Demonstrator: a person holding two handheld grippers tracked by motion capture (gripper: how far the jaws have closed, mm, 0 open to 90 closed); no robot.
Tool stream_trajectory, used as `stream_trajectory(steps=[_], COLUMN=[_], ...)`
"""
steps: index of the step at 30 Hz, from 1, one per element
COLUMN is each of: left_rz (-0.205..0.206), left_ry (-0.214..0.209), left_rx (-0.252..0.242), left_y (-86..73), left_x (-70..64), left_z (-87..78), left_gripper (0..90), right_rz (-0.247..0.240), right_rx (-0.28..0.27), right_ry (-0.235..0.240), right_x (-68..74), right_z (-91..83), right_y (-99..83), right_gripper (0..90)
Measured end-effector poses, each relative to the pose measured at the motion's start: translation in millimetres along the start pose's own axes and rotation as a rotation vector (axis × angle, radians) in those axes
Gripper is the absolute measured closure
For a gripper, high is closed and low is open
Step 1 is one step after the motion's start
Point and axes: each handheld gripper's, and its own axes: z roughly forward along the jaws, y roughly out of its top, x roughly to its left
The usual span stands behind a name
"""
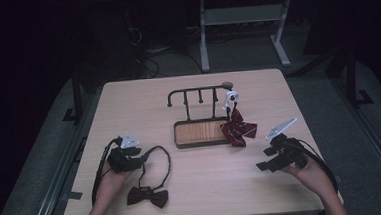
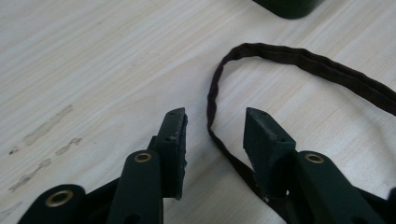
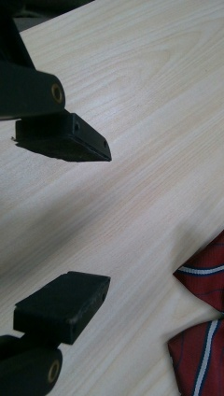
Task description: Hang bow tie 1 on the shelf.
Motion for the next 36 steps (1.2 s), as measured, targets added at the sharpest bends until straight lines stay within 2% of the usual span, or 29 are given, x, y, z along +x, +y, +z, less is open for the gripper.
stream_trajectory(steps=[5,16,24,28,30,36], left_rz=[0.022,-0.006,-0.005,0.0,-0.011,0.013], left_ry=[0.009,-0.02,-0.051,-0.063,-0.069,-0.077], left_rx=[0.032,0.067,0.068,0.07,0.06,0.028], left_y=[0.8,-2.0,-3.0,-2.7,-2.2,2.1], left_x=[-3.4,-1.1,0.2,0.0,-1.7,-4.7], left_z=[3.3,7.6,7.3,6.1,4.5,-5.2], left_gripper=[67.1,75.8,89.3,89.6,89.6,89.7], right_rz=[0.003,-0.002,-0.001,0.005,0.007,0.008], right_rx=[-0.01,-0.013,-0.012,-0.018,-0.015,-0.015], right_ry=[0.004,0.003,0.003,0.003,0.003,0.009], right_x=[0.2,0.6,0.0,-1.5,-1.9,-2.9], right_z=[-0.9,-0.5,0.2,0.6,1.1,0.8], right_y=[-0.2,0.4,0.1,-1.3,-2.0,-2.5], right_gripper=[33.3,33.3,33.3,33.2,33.3,33.3])
